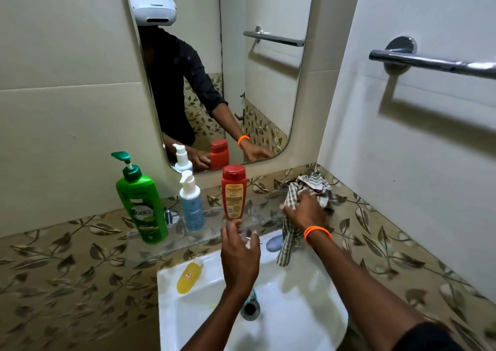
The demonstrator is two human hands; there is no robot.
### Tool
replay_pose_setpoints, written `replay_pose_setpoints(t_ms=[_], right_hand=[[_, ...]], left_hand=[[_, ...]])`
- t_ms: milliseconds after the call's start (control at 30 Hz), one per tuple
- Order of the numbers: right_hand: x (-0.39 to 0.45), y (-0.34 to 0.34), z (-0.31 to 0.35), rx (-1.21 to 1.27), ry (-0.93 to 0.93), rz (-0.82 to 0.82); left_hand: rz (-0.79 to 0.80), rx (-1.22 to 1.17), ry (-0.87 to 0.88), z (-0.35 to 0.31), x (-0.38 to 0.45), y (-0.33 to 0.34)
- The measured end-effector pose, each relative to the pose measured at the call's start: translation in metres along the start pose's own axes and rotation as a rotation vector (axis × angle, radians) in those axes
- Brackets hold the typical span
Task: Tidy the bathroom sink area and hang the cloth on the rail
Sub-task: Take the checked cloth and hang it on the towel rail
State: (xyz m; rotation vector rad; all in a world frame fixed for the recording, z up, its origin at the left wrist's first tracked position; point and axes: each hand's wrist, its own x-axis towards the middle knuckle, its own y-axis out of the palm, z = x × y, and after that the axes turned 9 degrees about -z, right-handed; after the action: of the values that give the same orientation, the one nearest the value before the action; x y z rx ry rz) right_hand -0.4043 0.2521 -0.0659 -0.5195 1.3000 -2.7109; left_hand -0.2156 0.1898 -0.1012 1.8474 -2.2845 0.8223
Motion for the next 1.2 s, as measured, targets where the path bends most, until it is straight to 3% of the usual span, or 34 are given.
replay_pose_setpoints(t_ms=[67, 200, 300, 433, 500, 567, 633, 733, 800, 967, 1067, 1133, 1200], right_hand=[[-0.001, 0.006, -0.001, -0.03, 0.008, 0.082], [0.012, -0.007, -0.006, 0.151, 0.05, 0.055], [0.011, -0.042, -0.008, 0.49, 0.103, 0.047], [0.014, -0.098, -0.008, 1.154, 0.411, 0.243], [0.02, -0.123, -0.006, 1.27, 0.496, 0.226], [0.026, -0.142, -0.007, 1.306, 0.587, 0.18], [0.025, -0.16, -0.016, 1.313, 0.605, 0.188], [0.008, -0.178, -0.033, 1.009, 0.425, 0.207], [-0.017, -0.187, -0.05, 0.867, 0.254, 0.145], [-0.095, -0.204, -0.081, 0.919, -0.18, 0.275], [-0.11, -0.21, -0.085, 0.889, -0.185, 0.134], [-0.11, -0.224, -0.088, 0.879, -0.124, 0.018], [-0.108, -0.246, -0.089, 0.878, -0.062, -0.059]], left_hand=[[0.053, -0.012, 0.063, -0.004, -0.005, 0.006], [0.136, -0.056, 0.173, -0.017, 0.002, 0.018], [0.301, -0.04, 0.184, -0.033, 0.017, 0.027], [0.689, 0.022, 0.163, -0.062, 0.022, 0.033], [0.747, -0.044, 0.163, -0.072, 0.014, 0.04], [0.748, -0.081, 0.148, -0.083, 0.005, 0.04], [0.839, -0.256, -0.036, -0.098, -0.001, 0.039], [0.92, -0.729, -0.476, -0.129, -0.002, 0.036], [0.874, -0.862, -0.62, -0.154, 0.002, 0.032], [0.937, -0.79, -0.702, -0.198, -0.005, 0.018], [0.963, -0.75, -0.784, -0.209, -0.011, 0.015], [1.056, -0.776, -0.818, -0.216, -0.009, 0.008], [1.188, -0.744, -0.742, -0.222, -0.001, -0.004]])
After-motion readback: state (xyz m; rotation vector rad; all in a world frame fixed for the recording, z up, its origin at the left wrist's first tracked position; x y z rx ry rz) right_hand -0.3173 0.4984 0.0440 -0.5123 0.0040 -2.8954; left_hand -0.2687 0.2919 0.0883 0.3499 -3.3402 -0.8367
